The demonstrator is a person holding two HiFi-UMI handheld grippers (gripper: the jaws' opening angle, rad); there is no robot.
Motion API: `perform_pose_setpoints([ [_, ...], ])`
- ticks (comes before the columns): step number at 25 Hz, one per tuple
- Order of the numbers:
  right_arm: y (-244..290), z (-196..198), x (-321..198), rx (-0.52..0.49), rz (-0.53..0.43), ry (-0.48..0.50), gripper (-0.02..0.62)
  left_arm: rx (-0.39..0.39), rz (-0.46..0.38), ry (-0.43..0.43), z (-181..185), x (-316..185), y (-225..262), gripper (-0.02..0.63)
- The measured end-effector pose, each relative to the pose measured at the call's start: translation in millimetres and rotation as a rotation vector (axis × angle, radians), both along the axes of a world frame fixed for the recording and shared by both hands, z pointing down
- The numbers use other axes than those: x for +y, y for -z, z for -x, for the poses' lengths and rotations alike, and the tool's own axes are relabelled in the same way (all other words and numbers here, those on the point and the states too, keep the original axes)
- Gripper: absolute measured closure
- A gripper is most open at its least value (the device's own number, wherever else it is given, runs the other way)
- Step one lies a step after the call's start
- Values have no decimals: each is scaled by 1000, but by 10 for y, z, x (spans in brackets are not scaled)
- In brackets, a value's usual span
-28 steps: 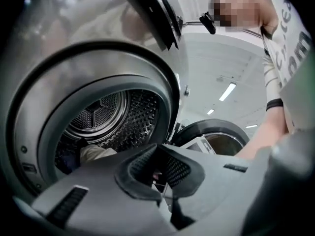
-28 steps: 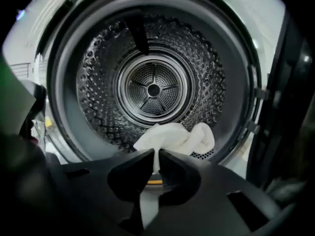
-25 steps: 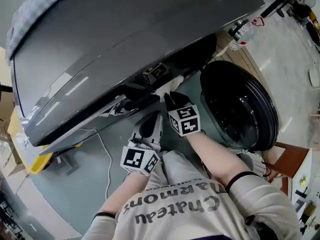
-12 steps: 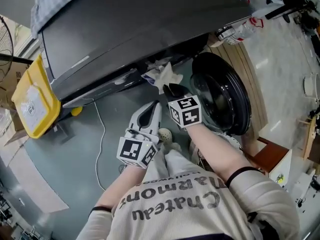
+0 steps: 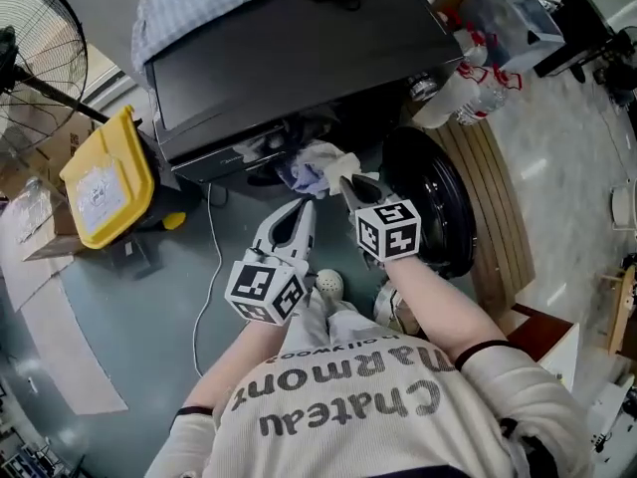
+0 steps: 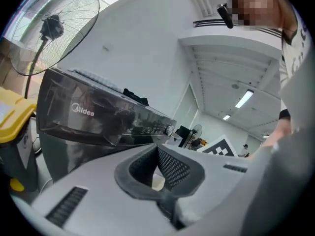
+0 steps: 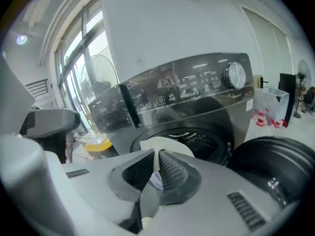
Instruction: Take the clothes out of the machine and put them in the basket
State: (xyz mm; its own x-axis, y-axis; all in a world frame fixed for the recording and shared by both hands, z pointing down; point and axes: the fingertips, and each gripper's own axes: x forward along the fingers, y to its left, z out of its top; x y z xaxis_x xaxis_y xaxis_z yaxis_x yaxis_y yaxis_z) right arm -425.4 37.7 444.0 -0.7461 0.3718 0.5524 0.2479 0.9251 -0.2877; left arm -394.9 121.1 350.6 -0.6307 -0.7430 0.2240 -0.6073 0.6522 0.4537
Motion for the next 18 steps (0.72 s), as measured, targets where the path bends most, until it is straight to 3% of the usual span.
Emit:
perform_pose_setpoints([
  [6, 643, -293, -30, -79, 2, -21, 551, -21, -16, -55, -73, 146, 478, 598],
  [11, 1265, -593, -186, -178, 69, -177, 551, -79, -42, -136, -99, 178, 932, 598],
  [18, 2062, -976, -182, -372, 15, -340, 551, -146, -42, -303, -238, 225, 1236, 598],
])
